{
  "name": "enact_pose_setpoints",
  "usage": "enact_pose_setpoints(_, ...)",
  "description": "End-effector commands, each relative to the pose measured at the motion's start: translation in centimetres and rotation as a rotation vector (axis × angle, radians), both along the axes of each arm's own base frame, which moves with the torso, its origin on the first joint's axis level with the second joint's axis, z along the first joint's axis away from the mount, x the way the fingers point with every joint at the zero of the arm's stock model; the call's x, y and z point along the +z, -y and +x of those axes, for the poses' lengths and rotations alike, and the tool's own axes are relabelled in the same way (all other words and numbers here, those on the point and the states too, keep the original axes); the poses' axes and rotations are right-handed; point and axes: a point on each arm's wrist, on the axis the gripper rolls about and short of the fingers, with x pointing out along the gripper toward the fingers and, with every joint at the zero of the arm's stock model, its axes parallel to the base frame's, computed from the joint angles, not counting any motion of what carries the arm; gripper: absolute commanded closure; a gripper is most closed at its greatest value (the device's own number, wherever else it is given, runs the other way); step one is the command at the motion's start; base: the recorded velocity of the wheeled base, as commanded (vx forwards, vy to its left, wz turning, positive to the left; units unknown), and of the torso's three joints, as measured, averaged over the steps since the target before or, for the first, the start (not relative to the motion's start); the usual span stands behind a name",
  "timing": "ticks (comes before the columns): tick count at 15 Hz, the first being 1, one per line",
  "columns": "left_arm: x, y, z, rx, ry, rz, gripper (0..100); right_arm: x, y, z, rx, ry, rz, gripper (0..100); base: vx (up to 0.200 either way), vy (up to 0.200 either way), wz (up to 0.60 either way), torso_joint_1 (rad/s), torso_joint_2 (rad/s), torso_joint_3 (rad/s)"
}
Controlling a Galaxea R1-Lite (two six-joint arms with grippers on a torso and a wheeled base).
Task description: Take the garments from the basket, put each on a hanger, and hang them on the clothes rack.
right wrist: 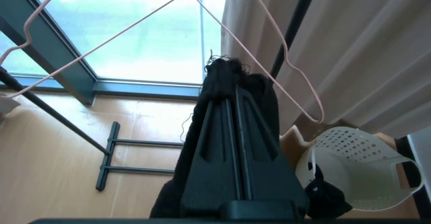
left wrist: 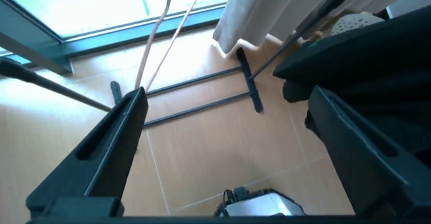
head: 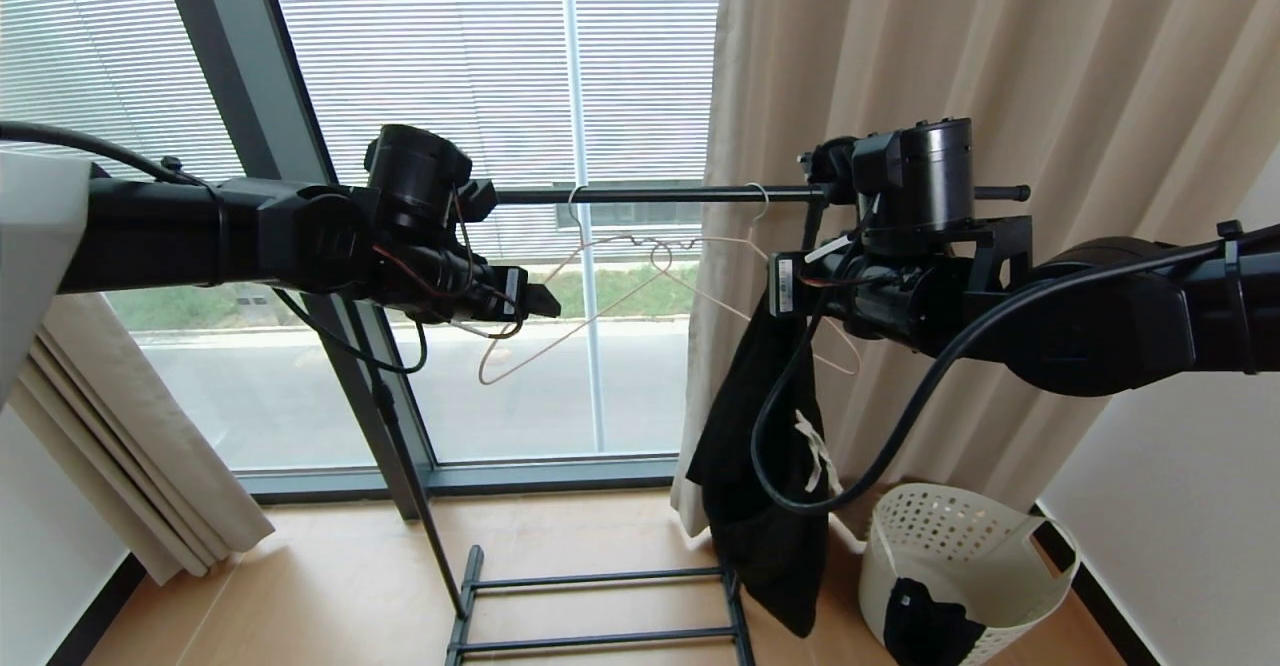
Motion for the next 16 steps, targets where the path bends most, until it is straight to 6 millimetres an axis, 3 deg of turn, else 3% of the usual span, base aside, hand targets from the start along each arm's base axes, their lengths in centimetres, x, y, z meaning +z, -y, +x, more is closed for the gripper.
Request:
enact_pose_setpoints(1,-2.8,0.4,3.1,0.016,0.005,0.003,0,0.1,0.0,-0.3,0.004,0.000,0.000,100,0.000,0.000,0.00,0.000,0.00,0.000)
enact_pose_setpoints(7,-5.3,1.7,8.3,0.052,0.115,-0.006,0,-0.1,-0.1,-0.3,0.005,-0.003,-0.005,100,0.000,0.000,0.00,0.000,0.00,0.000)
enact_pose_setpoints(12,-7.8,1.0,10.5,0.052,0.211,0.013,0,0.0,-0.5,-1.1,0.021,-0.002,-0.026,100,0.000,0.000,0.00,0.000,0.00,0.000)
enact_pose_setpoints(16,-7.9,0.4,11.1,0.065,0.263,0.001,0,-0.1,-0.5,-1.1,0.021,-0.003,-0.027,100,0.000,0.000,0.00,0.000,0.00,0.000)
